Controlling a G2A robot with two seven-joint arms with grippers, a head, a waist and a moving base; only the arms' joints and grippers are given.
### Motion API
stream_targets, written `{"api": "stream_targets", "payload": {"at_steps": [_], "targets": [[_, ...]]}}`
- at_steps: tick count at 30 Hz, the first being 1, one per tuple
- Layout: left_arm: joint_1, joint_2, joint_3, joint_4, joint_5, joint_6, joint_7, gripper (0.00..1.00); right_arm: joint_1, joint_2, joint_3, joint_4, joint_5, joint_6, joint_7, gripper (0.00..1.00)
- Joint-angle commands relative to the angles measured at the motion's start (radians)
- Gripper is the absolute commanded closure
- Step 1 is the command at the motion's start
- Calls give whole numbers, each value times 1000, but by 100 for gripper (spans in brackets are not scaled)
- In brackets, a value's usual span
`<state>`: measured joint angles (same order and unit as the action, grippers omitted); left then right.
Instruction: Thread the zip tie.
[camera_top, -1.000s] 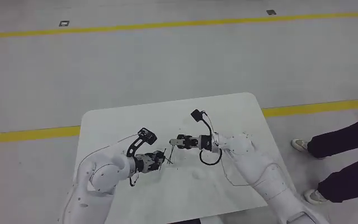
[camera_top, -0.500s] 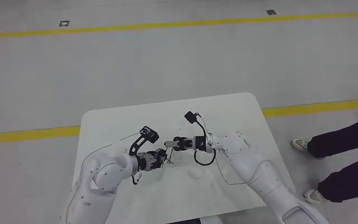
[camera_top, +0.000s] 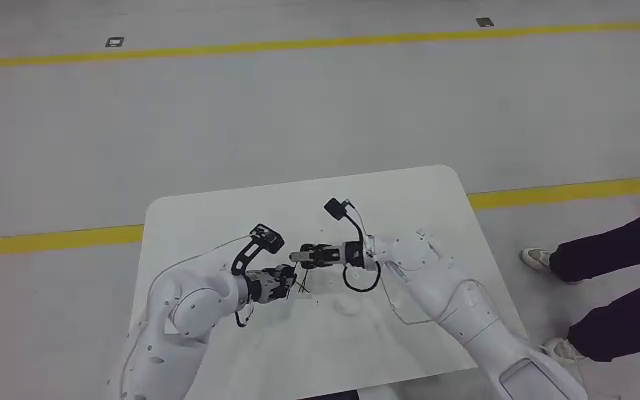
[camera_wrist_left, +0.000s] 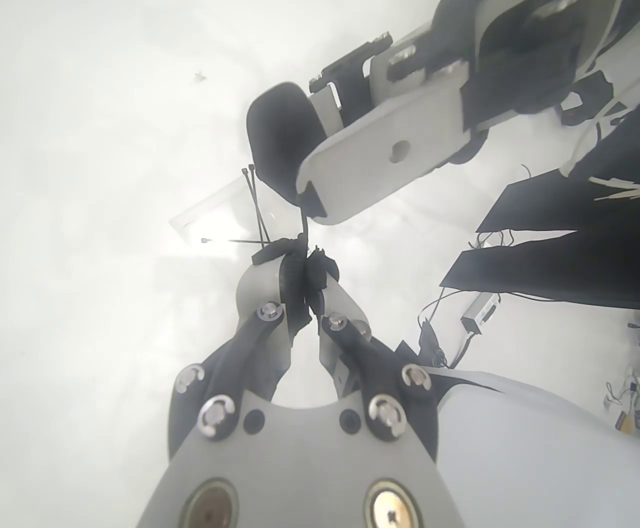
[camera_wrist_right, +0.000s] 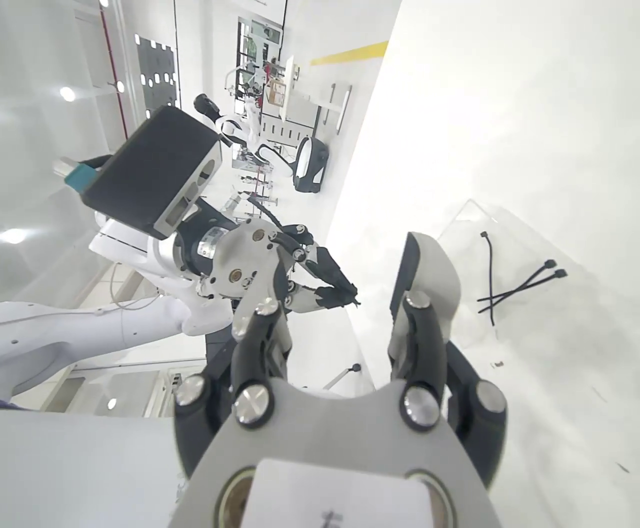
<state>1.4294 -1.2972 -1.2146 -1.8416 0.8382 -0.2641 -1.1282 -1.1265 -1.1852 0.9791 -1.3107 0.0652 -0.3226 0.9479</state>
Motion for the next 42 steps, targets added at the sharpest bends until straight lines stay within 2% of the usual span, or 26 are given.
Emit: {"api": "stream_targets", "payload": {"at_steps": [1, 13, 18, 29, 33, 42], "targets": [[-3, 4, 5, 1, 1, 4, 1, 100, 3, 0, -3, 4, 0, -1, 0, 79], [-14, 24, 35, 1, 18, 31, 7, 100, 8, 0, -18, 2, -15, 9, 4, 79], [-12, 33, 45, -6, 19, 36, 10, 100, 10, -1, -25, 0, -18, 9, -2, 84], [-14, 51, 58, -12, 15, 51, 16, 100, 13, -1, -37, -2, -26, 16, -6, 85], [-20, 56, 67, -7, 21, 62, 18, 100, 12, 0, -37, -1, -29, 15, -5, 84], [-39, 67, 87, 4, 14, 78, 26, 100, 15, 2, -39, 4, -29, 15, 2, 89]]}}
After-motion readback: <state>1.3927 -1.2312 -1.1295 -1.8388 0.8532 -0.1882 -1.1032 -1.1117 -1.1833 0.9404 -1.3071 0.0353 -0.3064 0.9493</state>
